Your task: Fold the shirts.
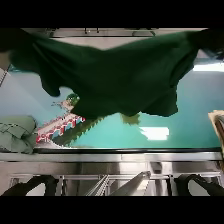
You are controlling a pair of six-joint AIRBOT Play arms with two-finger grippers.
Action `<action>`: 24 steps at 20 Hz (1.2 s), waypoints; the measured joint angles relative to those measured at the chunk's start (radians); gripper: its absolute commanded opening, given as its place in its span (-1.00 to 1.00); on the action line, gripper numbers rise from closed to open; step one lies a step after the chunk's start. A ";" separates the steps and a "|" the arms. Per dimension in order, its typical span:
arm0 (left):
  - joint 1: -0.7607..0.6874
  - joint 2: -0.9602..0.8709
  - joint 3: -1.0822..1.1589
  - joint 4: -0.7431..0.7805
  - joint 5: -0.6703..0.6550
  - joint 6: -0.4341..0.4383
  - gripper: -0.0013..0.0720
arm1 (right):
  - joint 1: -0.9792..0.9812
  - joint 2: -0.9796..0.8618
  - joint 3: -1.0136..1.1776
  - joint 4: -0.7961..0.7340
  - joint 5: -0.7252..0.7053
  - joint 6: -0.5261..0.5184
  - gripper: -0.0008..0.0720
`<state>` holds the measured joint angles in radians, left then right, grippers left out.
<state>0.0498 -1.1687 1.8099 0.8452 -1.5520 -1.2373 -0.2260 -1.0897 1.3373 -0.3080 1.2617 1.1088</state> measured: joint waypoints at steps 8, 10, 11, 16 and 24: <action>-0.016 -0.286 -0.318 0.003 -0.052 0.050 0.98 | 0.057 -0.352 -0.001 -0.127 0.041 0.030 0.11; 0.026 -0.352 -0.344 0.002 -0.086 0.052 0.97 | 0.019 -0.383 -0.007 -0.161 0.109 0.037 -0.04; 0.048 -0.375 -0.356 0.002 -0.100 0.051 0.97 | 0.000 -0.389 -0.023 -0.192 0.151 0.037 -0.03; 0.184 -0.426 -0.518 0.037 -0.108 0.043 0.97 | -0.020 -0.381 -0.256 -0.301 0.174 0.013 -0.02; 0.281 -0.438 -0.763 0.133 0.075 0.045 0.97 | 0.141 -0.441 -0.542 -0.289 -0.089 -0.048 0.47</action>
<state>0.3309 -1.6062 1.0470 0.9783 -1.4773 -1.1927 -0.0853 -1.5311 0.7956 -0.5968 1.1725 1.0603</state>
